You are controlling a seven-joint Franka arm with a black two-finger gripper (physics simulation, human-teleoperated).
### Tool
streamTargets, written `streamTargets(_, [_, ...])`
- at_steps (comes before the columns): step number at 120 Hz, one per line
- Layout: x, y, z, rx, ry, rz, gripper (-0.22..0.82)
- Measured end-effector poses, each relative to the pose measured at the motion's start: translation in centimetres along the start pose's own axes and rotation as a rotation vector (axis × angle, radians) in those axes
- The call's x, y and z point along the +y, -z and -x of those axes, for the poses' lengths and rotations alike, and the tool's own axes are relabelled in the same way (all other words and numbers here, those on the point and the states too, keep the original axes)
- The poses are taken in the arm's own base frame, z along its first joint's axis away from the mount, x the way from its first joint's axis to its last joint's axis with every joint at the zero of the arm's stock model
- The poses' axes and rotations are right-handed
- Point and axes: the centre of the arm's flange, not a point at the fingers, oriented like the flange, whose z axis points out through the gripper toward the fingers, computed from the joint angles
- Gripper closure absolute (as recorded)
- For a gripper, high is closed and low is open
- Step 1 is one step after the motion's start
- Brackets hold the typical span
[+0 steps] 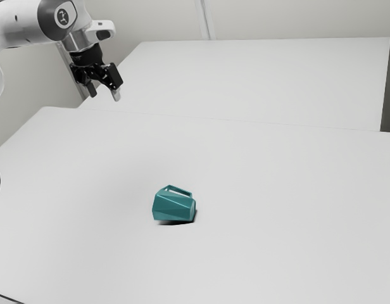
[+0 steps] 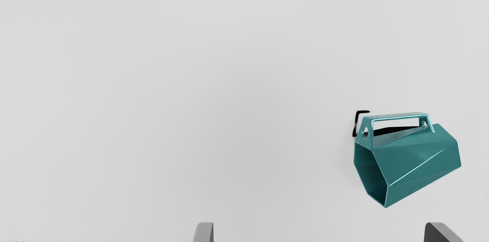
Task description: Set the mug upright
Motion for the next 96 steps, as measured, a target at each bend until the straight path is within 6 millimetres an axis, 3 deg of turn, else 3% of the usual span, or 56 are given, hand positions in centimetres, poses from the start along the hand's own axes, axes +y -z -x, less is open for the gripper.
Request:
streamTargets(40, [0.0,-0.3,0.3,-0.008,0.030,0.012,0.00])
streamTargets(68, [-0.2,-4.2,2.3,-0.068,0.074,0.140,0.00])
streamTargets(83, [-1.5,-6.9,4.4,-0.082,0.116,0.277,0.00])
streamTargets(96, [-1.1,-8.8,5.6,-0.081,0.110,0.357,0.00])
